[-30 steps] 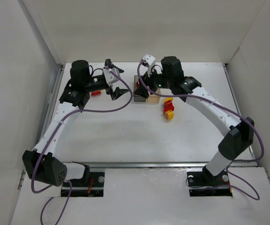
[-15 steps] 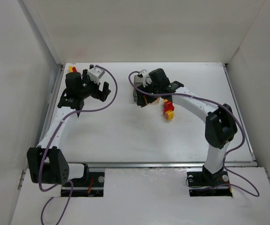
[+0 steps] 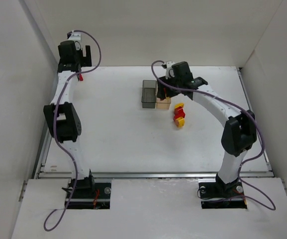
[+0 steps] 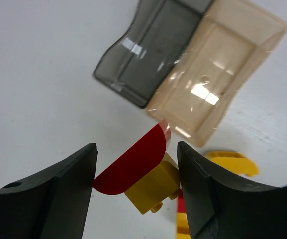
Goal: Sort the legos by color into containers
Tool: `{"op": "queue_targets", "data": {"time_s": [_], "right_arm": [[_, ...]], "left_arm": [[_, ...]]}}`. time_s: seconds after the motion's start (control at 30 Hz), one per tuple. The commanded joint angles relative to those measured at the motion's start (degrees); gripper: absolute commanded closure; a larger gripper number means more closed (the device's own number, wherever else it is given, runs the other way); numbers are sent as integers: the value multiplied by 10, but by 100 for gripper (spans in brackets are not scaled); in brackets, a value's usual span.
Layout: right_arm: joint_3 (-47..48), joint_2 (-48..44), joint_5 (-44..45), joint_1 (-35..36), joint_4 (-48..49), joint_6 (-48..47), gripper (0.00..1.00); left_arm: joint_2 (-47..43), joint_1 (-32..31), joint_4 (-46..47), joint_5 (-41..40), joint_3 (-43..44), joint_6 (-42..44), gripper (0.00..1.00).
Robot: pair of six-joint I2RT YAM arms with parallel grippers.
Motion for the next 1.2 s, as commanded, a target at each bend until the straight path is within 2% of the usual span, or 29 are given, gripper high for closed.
{"op": "queue_targets", "data": {"time_s": [0.0, 0.1, 0.3, 0.47, 0.73, 0.87, 1.03, 1.17], "right_arm": [[39, 7, 1, -36, 1, 27, 100], [58, 28, 1, -49, -5, 34, 100], [86, 47, -11, -67, -32, 40, 100], [130, 65, -30, -67, -59, 40, 100], [193, 90, -61, -67, -111, 62, 100], [261, 108, -47, -61, -152, 87, 99], [324, 109, -25, -56, -177, 87, 98], [350, 109, -25, -56, -182, 87, 98]], "left_arm": [[97, 1, -65, -77, 132, 17, 1], [182, 8, -33, -133, 182, 29, 1], [298, 45, 67, -158, 270, 43, 1], [324, 45, 109, -152, 270, 9, 1], [348, 50, 103, -135, 265, -37, 1], [359, 50, 98, -73, 265, -67, 1], [379, 55, 103, -72, 265, -99, 1], [413, 68, 89, -51, 324, -125, 1]]}}
